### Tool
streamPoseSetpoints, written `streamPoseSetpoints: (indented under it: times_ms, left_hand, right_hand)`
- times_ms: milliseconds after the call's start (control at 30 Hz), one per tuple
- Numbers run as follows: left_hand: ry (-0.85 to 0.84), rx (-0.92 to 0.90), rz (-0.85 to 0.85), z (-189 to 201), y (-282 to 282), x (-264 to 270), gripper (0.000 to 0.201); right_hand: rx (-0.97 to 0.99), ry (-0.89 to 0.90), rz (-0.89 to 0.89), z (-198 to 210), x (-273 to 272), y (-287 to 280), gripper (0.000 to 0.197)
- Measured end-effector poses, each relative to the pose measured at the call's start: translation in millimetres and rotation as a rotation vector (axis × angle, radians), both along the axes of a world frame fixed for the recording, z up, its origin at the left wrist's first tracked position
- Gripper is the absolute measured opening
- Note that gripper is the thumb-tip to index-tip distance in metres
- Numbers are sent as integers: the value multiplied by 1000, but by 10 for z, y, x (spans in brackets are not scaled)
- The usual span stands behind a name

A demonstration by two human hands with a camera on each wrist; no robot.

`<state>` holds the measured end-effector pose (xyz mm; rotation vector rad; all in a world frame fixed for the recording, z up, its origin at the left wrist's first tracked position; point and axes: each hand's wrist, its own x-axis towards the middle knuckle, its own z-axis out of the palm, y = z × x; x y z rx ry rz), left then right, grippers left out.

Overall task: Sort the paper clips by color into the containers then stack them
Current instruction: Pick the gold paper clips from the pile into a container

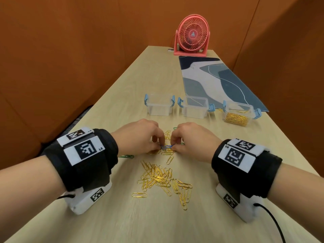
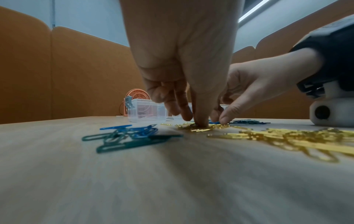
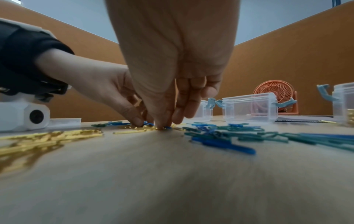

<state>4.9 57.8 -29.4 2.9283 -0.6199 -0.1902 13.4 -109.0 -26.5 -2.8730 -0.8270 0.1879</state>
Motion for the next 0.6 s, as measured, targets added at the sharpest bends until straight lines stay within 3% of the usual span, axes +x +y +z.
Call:
streamPoseSetpoints:
  times_ms: [167,333,467,600]
  left_hand:
    - [22,-2,19,-13,-1,6,14]
    - [-89,-190,204,-5,70,13,11]
    - [-169,-21,423,38,169,34,23]
    - [-81,58,460,30,302,63,33]
  right_hand:
    - [-36,-63,-19,9,-7,-11,20]
    - [5,-179,-199,49,26,-68,21]
    - [-37,-170,-294,60,32,-98,30]
    - [39,-177,-193,46,18,-79,43]
